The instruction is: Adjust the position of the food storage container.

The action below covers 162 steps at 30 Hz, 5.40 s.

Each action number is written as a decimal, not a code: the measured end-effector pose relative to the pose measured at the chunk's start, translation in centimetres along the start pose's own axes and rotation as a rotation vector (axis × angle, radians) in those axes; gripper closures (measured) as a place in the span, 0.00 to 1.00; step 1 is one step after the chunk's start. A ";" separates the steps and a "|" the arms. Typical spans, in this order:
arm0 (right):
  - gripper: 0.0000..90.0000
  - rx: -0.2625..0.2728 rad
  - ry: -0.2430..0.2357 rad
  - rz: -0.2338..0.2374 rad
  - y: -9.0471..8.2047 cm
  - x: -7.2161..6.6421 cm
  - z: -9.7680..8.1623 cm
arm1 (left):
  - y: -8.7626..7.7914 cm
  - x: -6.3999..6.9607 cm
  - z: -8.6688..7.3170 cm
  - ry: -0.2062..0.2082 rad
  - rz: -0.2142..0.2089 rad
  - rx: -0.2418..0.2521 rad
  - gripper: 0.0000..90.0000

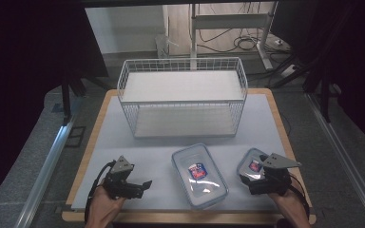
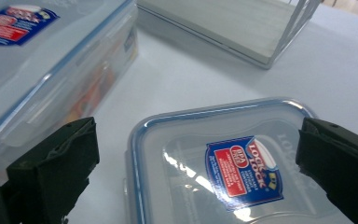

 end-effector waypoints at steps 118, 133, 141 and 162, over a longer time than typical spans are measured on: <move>1.00 -0.202 -0.091 0.353 1.7 -12.3 1.1 | 0.3 -1.2 -1.6 0.031 0.165 0.070 0.08; 1.00 -0.198 0.000 0.252 4.2 -8.4 3.1 | 1.1 -3.2 0.2 0.001 0.175 0.057 0.34; 1.00 -0.175 0.011 0.266 3.5 -9.0 2.8 | 4.6 -4.4 3.8 0.027 0.051 0.017 0.86; 1.00 -0.208 0.077 0.158 5.9 -6.4 4.7 | 3.1 -0.6 1.4 -0.002 0.007 -0.049 1.00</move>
Point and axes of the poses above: each handheld gripper's, and its own axes: y roughly forward along the jaws, z roughly out of its top, x roughly to its right, the point moved 1 cm from there along y, roughly forward along the jaws, and after that the axes turned 12 degrees about -x, right-handed, at the moved point
